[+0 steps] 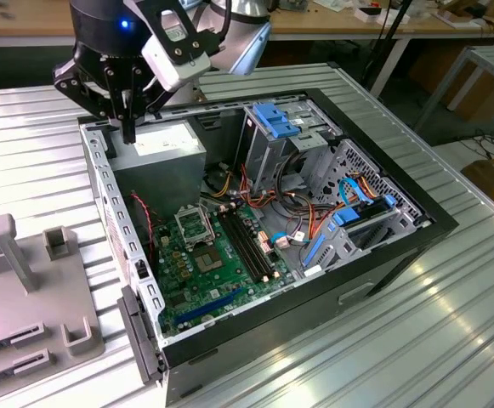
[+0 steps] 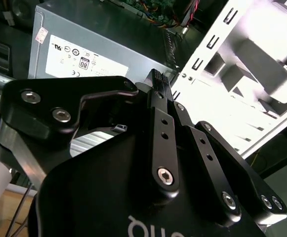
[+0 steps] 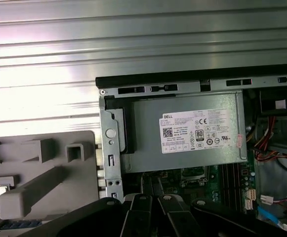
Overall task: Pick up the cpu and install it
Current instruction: 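Reach for the cpu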
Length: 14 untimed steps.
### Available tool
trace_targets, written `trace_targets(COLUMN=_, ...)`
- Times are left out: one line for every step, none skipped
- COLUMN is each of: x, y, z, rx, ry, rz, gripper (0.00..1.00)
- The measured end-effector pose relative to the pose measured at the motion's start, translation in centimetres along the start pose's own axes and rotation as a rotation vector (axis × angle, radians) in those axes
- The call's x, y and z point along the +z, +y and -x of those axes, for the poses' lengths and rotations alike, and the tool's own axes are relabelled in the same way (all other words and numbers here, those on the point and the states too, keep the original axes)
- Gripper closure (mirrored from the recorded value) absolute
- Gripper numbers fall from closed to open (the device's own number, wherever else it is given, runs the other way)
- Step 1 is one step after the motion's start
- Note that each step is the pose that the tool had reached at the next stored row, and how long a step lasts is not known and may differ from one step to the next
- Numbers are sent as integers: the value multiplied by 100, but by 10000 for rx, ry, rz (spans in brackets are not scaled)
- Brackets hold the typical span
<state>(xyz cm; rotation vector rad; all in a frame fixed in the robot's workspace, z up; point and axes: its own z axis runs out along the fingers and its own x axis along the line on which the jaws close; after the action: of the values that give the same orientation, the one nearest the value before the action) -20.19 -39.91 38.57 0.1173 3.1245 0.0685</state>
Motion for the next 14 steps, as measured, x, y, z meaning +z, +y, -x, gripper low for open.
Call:
trace_targets(x=1, y=-1, z=-6, rx=0, ry=4, rz=0, gripper=87)
trace_targets(x=2, y=-1, z=-12, rx=0, ry=8, rz=-1, gripper=87)
trace_targets(x=4, y=-2, z=-19, rx=0, ry=12, rz=-1, gripper=87)
trace_targets(x=5, y=-2, z=-25, rx=1, ry=17, rz=-2, gripper=87)
trace_targets(x=6, y=-3, z=-33, rx=1, ry=22, rz=-2, gripper=87)
trace_targets(x=7, y=-3, z=-39, rx=1, ry=25, rz=-2, gripper=87)
trace_targets(x=8, y=-4, z=-45, rx=1, ry=30, rz=-2, gripper=87)
trace_targets(x=9, y=-4, z=-51, rx=1, ry=35, rz=-3, gripper=87)
trace_targets(x=11, y=-5, z=-57, rx=2, ry=38, rz=-3, gripper=87)
trace_targets(x=12, y=-5, z=-63, rx=2, ry=42, rz=-4, gripper=87)
trace_targets(x=13, y=-6, z=-72, rx=2, ry=48, rz=-4, gripper=87)
trace_targets(x=15, y=-7, z=-79, rx=2, ry=52, rz=-4, gripper=87)
trace_targets(x=15, y=-7, z=-86, rx=3, ry=55, rz=-5, gripper=87)
trace_targets(x=17, y=-8, z=-92, rx=2, ry=59, rz=-5, gripper=87)
